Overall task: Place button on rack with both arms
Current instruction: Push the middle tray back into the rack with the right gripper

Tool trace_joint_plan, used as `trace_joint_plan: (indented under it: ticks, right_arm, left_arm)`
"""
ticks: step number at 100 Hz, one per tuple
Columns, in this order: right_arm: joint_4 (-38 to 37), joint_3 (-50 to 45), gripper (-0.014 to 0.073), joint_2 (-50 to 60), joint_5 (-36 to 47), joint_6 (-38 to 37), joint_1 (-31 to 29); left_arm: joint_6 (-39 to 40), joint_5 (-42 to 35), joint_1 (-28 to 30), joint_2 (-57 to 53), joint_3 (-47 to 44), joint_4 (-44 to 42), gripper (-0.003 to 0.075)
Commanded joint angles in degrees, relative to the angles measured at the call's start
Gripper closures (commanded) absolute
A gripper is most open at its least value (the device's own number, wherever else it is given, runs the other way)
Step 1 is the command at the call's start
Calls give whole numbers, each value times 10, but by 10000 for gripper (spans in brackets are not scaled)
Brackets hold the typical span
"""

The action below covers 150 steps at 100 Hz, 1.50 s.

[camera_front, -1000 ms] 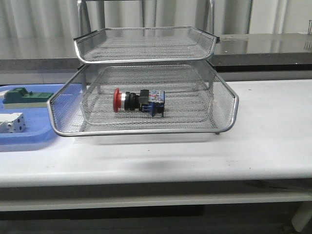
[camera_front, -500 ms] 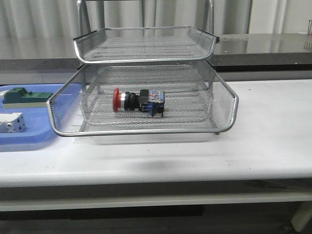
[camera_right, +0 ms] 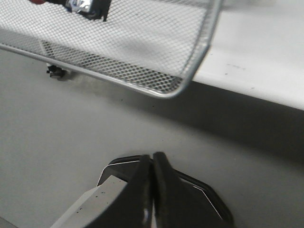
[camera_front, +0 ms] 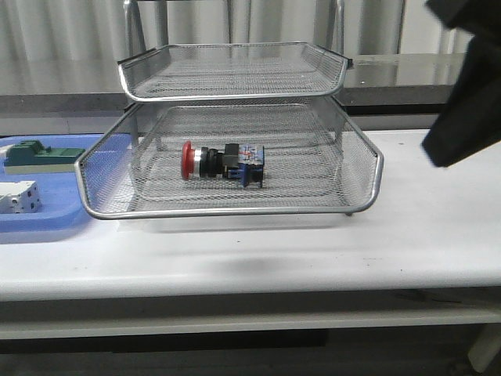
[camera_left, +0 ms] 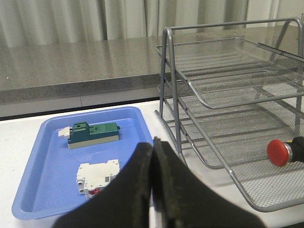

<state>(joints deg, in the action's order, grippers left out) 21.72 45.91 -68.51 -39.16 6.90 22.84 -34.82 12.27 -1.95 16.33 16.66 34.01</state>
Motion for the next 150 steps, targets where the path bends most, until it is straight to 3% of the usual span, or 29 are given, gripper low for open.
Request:
trace_joint_plan:
  ticks: [1,25,53,150]
  right_arm:
    - [22,20,661,-27,59,6,34]
    - [31,20,661,-120,105,6,111]
    - [30,24,661,-184,160,6,158]
    - [-44,242,661,-349,143,6,139]
  left_arm:
    - [1,-42,0,5,16,11,741]
    - [1,-42,0,5,16,11,741]
    - [1,-42,0,5,16,11,741]
    - [1,-42,0,5,16,11,741]
